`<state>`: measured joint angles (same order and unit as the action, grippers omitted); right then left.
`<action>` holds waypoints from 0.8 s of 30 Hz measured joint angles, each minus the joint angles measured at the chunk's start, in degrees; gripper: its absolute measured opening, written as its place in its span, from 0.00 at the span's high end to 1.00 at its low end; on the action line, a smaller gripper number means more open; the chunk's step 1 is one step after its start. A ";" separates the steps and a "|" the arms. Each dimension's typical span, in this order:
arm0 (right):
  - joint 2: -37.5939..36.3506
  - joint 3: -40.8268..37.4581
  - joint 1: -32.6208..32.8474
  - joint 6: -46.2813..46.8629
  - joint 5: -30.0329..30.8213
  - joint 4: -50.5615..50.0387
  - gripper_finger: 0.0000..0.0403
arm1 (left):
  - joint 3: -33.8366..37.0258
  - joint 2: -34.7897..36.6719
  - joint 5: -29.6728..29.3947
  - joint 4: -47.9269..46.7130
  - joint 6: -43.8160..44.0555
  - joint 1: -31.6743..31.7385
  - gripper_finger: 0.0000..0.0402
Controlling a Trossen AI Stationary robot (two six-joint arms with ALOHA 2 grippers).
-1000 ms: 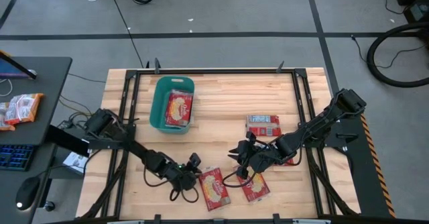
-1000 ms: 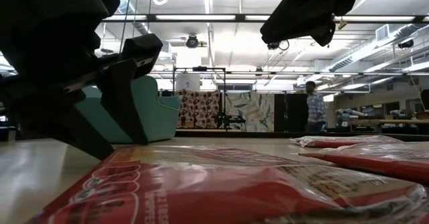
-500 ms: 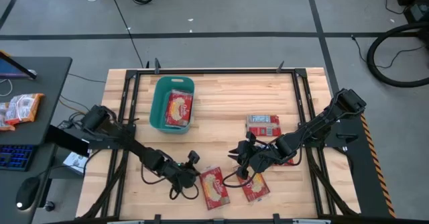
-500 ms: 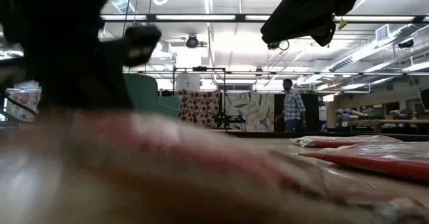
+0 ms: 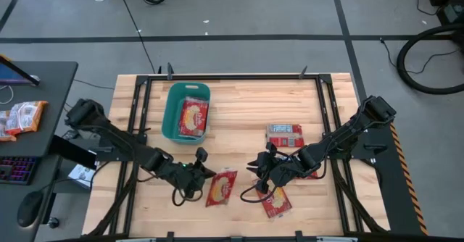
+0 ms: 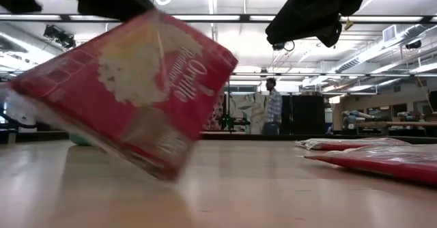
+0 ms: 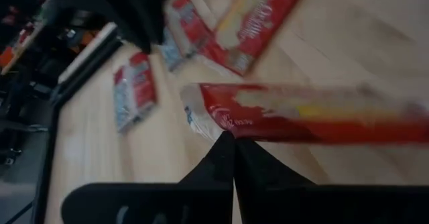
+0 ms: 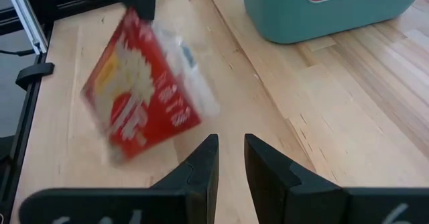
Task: Sort popcorn bags into baskets
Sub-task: Put the red popcorn bag into the green bin
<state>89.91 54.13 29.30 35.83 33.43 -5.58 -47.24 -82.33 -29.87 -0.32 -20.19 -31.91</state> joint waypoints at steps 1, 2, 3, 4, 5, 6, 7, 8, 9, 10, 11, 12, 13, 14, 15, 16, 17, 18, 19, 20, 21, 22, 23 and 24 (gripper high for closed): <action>0.00 0.00 0.00 0.00 0.00 0.00 0.81 | 0.00 1.10 -0.05 -0.33 0.00 0.26 1.00; 0.00 0.00 0.00 0.00 0.00 0.00 0.81 | 0.00 2.03 -0.11 -0.37 -0.02 0.48 1.00; 0.00 0.00 0.00 0.00 0.00 0.00 0.81 | 0.00 2.97 -0.13 -0.57 -0.04 0.78 1.00; 0.00 0.00 0.00 0.00 0.00 0.02 0.81 | 0.00 3.95 -0.11 -0.96 -0.02 1.06 1.00; 0.00 0.00 0.00 0.00 0.00 0.06 0.81 | 0.01 5.08 -0.09 -1.31 -0.02 1.34 1.00; 0.00 0.00 0.00 0.00 0.00 0.05 0.81 | 0.02 6.22 -0.11 -1.35 -0.05 1.69 1.00; 0.00 0.00 0.00 0.00 0.00 0.07 0.81 | 0.00 7.37 -0.11 -1.35 -0.12 2.13 1.00; 0.00 0.00 0.00 0.00 0.01 0.10 0.81 | 0.00 8.59 -0.08 -1.75 -0.30 2.53 1.00; 0.00 0.00 0.00 0.00 0.01 0.14 0.81 | 0.00 9.91 -0.05 -2.61 -0.61 2.98 1.00; 0.00 0.00 0.00 0.00 0.00 0.13 0.81 | 0.00 11.11 -0.07 -3.10 -1.13 3.52 1.00; 0.00 0.00 0.00 0.00 0.01 0.16 0.81 | 0.02 12.42 -0.06 -3.14 -1.44 4.14 1.00; 0.00 0.00 0.00 -0.02 0.00 0.20 0.81 | 0.00 13.86 -0.07 -3.60 -1.79 4.70 1.00; 0.00 0.00 0.00 -0.02 0.02 0.27 0.81 | 0.02 15.43 -0.05 -4.27 -2.04 5.40 1.00; 0.00 0.00 0.00 -0.07 0.02 0.37 0.81 | 0.02 16.99 -0.03 -4.59 -2.49 6.15 1.00; 0.00 0.00 0.00 -0.31 0.02 0.43 0.81 | 0.00 18.51 0.10 -4.92 -2.81 7.04 1.00; 0.00 0.00 0.00 -0.47 0.04 0.51 0.81 | 0.00 19.93 0.22 -5.50 -3.20 8.06 1.00; 0.00 0.00 0.00 -0.72 0.04 0.70 0.81 | 0.00 21.26 0.39 -6.03 -3.79 9.09 1.00; 0.00 0.00 0.00 -0.92 0.04 0.91 0.81 | 0.00 22.62 0.73 -6.74 -4.27 10.14 1.00; 0.00 0.00 0.00 -1.02 0.04 1.03 0.81 | 0.00 23.92 1.22 -7.50 -4.58 11.43 1.00; 0.00 0.00 0.00 -1.12 0.04 1.17 0.81 | 0.00 25.18 1.85 -8.09 -4.82 12.86 1.00; 0.00 0.00 0.00 -1.25 0.04 1.25 0.81 | 0.00 26.36 2.62 -8.93 -4.98 14.36 1.00; 0.00 0.00 0.00 -1.31 0.04 1.27 0.81 | 0.00 27.41 3.68 -10.02 -5.13 15.96 1.00; 0.00 0.00 0.00 -1.31 0.04 1.27 0.81 | 0.00 28.31 4.59 -11.08 -5.13 17.71 1.00; 0.00 0.00 0.00 -1.31 0.04 1.29 0.81 | 0.00 29.09 5.47 -12.02 -5.15 19.45 1.00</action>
<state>89.91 54.13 29.30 34.52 33.47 -4.30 -47.24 -53.24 -24.40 -12.34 -25.34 -12.46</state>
